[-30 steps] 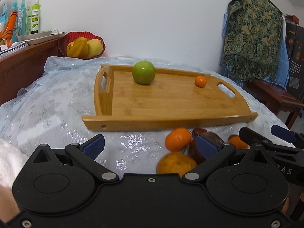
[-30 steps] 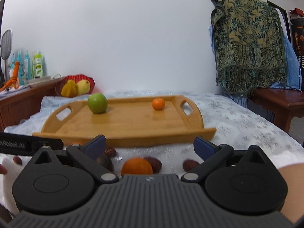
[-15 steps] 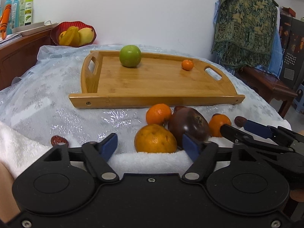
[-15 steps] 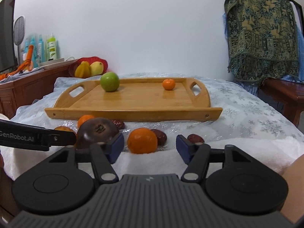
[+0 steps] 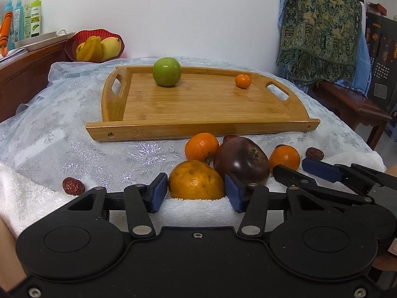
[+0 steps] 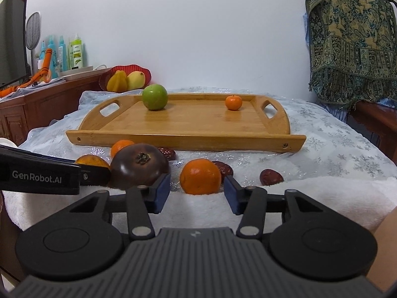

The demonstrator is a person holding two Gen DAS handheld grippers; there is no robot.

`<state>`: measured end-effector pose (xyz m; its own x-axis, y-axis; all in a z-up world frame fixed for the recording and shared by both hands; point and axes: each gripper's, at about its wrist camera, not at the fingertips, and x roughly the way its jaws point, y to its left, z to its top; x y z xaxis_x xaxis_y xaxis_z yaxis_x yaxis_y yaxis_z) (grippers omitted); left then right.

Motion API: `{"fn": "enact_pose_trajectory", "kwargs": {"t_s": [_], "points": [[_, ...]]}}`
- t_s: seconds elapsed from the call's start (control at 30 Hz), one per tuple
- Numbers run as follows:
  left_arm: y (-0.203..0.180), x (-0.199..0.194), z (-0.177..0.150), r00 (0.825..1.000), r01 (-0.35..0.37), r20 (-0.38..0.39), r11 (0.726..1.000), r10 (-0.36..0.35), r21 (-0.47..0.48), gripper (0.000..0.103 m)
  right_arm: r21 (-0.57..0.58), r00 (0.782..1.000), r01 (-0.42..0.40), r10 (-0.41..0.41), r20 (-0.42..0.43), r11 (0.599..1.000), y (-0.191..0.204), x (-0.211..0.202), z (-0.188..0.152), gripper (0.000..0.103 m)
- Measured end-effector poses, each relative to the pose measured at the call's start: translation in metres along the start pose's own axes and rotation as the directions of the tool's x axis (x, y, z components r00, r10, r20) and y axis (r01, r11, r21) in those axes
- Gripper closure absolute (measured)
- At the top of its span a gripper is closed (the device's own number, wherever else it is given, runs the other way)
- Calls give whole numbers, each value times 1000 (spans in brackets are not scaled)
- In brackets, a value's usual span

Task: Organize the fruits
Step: 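Move both tools back toward the remaining fruit row, then grasp the large orange with the left tool while the right tool grasps a tangerine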

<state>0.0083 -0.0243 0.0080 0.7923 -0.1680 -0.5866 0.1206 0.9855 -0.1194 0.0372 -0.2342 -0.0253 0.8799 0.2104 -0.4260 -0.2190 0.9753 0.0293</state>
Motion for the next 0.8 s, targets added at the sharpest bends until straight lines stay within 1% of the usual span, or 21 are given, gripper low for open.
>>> {"fn": "enact_pose_trajectory", "kwargs": {"t_s": [0.07, 0.13, 0.37, 0.57, 0.7, 0.8], "points": [[1, 0, 0, 1000, 3, 0, 1000, -3, -3, 55, 13, 1000, 1, -1, -6, 1000, -1, 3, 0, 54], [1, 0, -1, 1000, 3, 1, 1000, -3, -5, 55, 24, 1000, 8, -8, -4, 1000, -1, 5, 0, 55], [-1, 0, -7, 1000, 1, -12, 1000, -1, 18, 54, 44, 1000, 19, -19, -8, 999, -3, 11, 2, 55], [0, 5, -7, 1000, 5, -22, 1000, -4, 18, 51, 108, 999, 8, -4, -33, 994, -8, 21, 2, 55], [3, 13, -8, 999, 19, -46, 1000, -18, 16, 49, 102, 999, 14, -9, -45, 995, -6, 22, 1, 55], [3, 15, -8, 999, 21, -47, 1000, -21, 13, 49, 102, 999, 14, -10, -45, 995, -5, 23, 1, 55]]}}
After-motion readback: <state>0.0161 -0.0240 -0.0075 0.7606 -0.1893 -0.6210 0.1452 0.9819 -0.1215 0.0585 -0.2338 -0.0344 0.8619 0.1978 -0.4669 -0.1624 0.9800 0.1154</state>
